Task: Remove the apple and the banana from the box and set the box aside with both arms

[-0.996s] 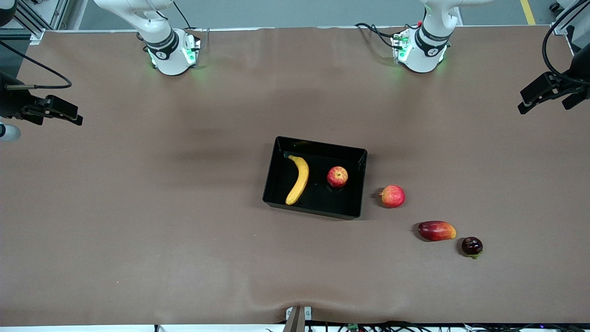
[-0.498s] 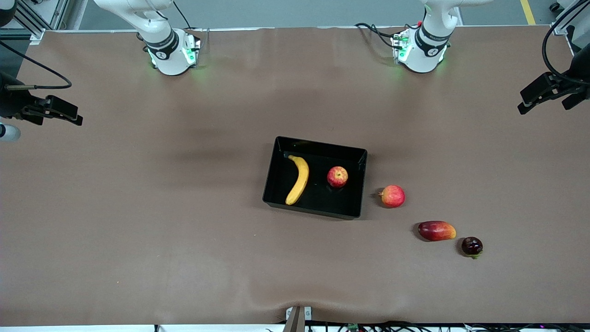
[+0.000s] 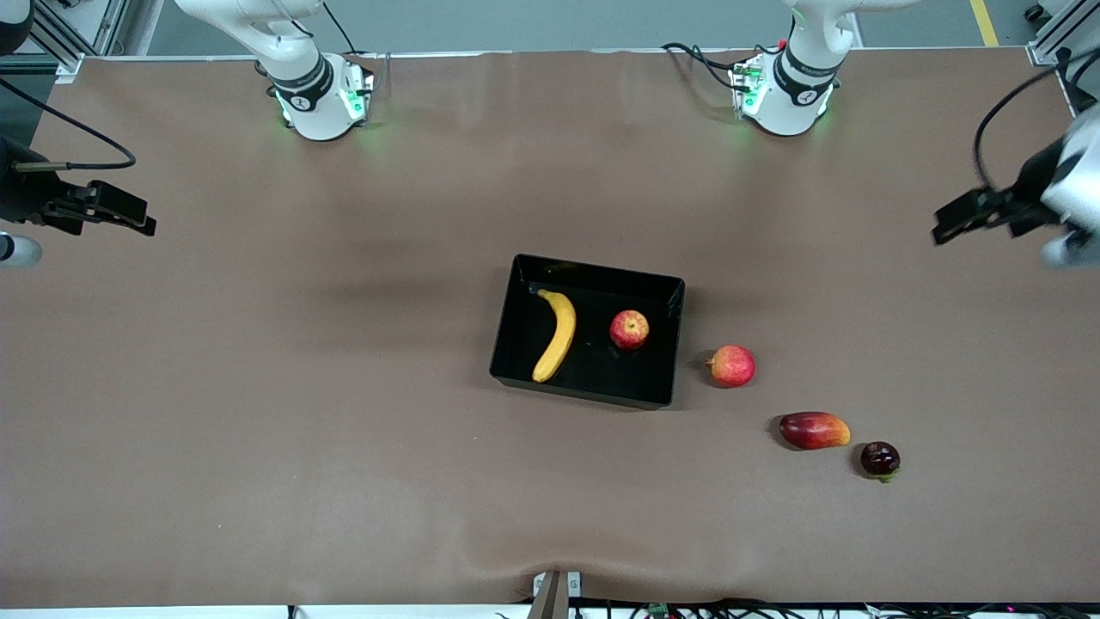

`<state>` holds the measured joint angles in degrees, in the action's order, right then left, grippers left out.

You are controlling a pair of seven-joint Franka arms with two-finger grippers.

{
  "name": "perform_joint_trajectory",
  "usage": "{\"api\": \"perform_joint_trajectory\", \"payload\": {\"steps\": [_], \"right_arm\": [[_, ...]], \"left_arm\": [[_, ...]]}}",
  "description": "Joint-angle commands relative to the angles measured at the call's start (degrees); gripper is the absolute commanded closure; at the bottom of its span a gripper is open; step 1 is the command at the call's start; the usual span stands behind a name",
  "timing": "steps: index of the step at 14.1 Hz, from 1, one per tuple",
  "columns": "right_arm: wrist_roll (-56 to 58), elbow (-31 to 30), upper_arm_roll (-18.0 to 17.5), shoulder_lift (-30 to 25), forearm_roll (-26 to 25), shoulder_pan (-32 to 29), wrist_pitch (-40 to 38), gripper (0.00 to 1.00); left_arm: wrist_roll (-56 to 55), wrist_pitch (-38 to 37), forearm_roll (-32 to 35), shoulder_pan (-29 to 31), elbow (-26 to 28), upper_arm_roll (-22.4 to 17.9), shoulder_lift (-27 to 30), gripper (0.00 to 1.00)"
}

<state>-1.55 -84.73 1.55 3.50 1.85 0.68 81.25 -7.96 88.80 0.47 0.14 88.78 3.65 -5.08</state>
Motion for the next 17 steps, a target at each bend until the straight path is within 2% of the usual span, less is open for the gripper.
{"api": "perform_joint_trajectory", "payload": {"steps": [1,2,5,8,12,15,17], "right_arm": [[0.23,0.18,-0.06,0.02,-0.01,0.28,0.49,0.0],[0.23,0.18,0.03,0.02,-0.01,0.37,0.58,0.0],[0.23,0.18,-0.06,0.02,-0.01,0.37,0.67,0.0],[0.23,0.18,-0.06,0.55,-0.01,0.28,0.67,0.0],[0.23,0.26,-0.06,0.55,-0.01,0.28,0.67,0.0],[0.23,0.26,-0.06,0.46,-0.01,0.28,0.58,0.0],[0.23,0.26,-0.06,0.46,-0.01,0.28,0.58,0.0]], "left_arm": [[-0.74,4.78,-1.17,-0.31,-0.11,0.48,-6.41,0.0],[-1.88,7.76,-1.18,-1.36,0.85,0.74,-8.35,0.0],[-14.24,14.62,-1.09,-5.66,1.48,0.75,-14.41,0.0],[-19.8,20.08,-0.74,-7.69,1.57,0.75,-19.07,0.0],[-23.24,23.78,-0.65,-8.92,1.57,0.83,-22.33,0.0],[-24.73,24.14,-0.91,-10.5,0.69,0.83,-22.78,0.0],[-28.24,24.14,-0.91,-14.26,-0.36,0.75,-23.83,0.0]]}}
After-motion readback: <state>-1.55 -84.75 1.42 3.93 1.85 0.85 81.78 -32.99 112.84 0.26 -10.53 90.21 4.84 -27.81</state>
